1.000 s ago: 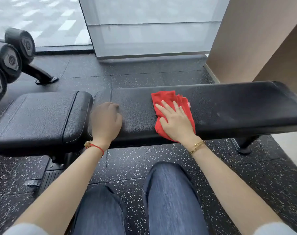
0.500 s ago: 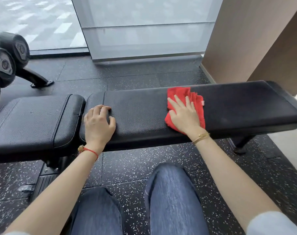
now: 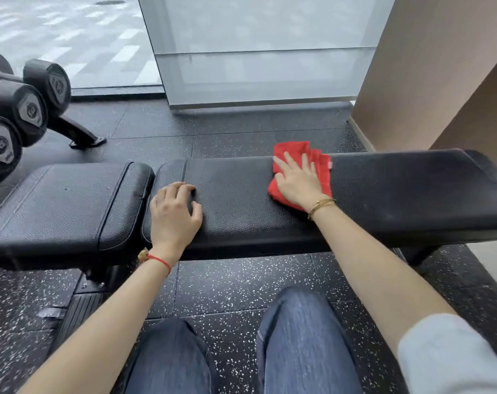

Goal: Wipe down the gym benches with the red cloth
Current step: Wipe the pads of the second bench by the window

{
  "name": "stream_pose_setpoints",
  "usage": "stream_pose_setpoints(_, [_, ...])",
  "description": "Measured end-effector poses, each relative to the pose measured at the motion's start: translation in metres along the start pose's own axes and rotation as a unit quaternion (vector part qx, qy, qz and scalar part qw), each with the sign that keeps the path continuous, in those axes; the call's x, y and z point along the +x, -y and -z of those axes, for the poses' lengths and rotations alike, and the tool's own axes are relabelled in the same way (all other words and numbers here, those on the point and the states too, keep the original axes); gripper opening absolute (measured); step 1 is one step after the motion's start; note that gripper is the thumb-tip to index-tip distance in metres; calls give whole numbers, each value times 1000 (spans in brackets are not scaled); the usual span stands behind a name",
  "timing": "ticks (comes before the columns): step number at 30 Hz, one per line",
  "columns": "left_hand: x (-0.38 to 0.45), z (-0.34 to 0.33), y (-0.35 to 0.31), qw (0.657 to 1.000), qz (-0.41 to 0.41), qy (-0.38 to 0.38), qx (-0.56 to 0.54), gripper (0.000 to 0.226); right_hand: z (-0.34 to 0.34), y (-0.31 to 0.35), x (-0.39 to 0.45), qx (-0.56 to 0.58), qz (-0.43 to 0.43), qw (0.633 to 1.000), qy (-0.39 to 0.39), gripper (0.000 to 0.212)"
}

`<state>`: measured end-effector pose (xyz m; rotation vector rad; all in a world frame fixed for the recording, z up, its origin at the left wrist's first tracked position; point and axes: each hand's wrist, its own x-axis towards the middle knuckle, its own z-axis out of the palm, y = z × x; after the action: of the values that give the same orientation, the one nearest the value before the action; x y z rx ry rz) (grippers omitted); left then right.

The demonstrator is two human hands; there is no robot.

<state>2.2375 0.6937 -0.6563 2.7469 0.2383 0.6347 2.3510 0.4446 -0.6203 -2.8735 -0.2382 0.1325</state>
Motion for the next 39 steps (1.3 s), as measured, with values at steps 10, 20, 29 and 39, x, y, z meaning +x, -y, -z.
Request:
stream_pose_setpoints(10, [0, 2, 2, 1000, -7, -2, -8, 36, -27, 17, -75, 3, 210, 977, -24, 56])
stream_pose_setpoints(20, [2, 1, -1, 1000, 5, -4, 8, 32, -18, 42, 7, -2, 51, 999, -7, 52])
stream_pose_setpoints(29, [2, 4, -3, 999, -4, 10, 32, 30, -32, 40, -80, 18, 184, 982, -36, 55])
stream_pose_setpoints(39, [3, -11, -75, 994, -74, 40, -68, 28, 14, -95, -50, 4, -101, 990, -99, 51])
